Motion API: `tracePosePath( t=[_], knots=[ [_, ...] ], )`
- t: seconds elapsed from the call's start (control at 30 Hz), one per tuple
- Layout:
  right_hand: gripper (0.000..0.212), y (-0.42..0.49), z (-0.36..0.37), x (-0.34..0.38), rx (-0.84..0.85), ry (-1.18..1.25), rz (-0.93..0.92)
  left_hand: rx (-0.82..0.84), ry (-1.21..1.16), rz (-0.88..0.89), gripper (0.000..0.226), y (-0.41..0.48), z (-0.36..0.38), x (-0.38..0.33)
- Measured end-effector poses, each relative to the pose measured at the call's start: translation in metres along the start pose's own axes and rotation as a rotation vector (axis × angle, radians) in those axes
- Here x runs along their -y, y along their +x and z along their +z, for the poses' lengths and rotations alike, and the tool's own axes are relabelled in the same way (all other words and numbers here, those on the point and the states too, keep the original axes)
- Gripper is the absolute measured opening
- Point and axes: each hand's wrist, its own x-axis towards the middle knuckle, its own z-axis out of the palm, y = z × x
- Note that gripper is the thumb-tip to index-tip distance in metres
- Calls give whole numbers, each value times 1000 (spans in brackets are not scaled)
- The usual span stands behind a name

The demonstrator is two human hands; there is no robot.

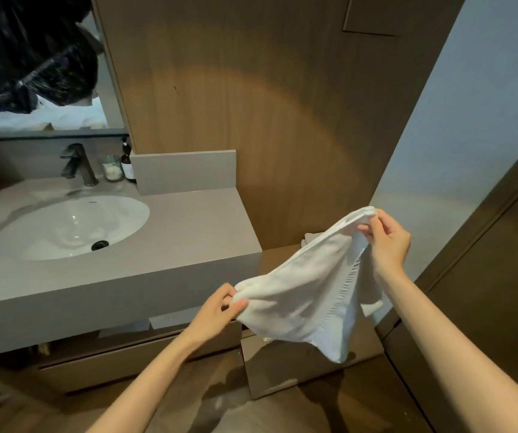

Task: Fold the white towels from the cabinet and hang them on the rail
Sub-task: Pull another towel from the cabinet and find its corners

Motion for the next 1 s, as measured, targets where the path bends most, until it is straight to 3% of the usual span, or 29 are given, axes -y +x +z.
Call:
tracePosePath(
  t=[0.13,0.23,0.37,0.43,0.5,0.8,1.0],
  knots=[
    [25,5,-17,-10,35,53,130,-137,-506,-210,36,4,-7,-14],
    [25,-7,-23,0,176,118,201,-212,-611,-382,26,4,5,-6],
    [27,-23,-18,18,287,186,228,180,-719,-653,73,-4,39,16],
    [26,-24,-17,23,279,237,248,331,-714,-626,73,-7,64,16],
    [28,-23,-17,26,266,251,259,380,-680,-568,74,-9,89,6],
    [27,-10,-25,19,186,352,355,293,-190,-39,47,20,183,-58],
    [30,5,-24,27,169,420,311,247,-176,46,56,39,221,-77]
  ],
)
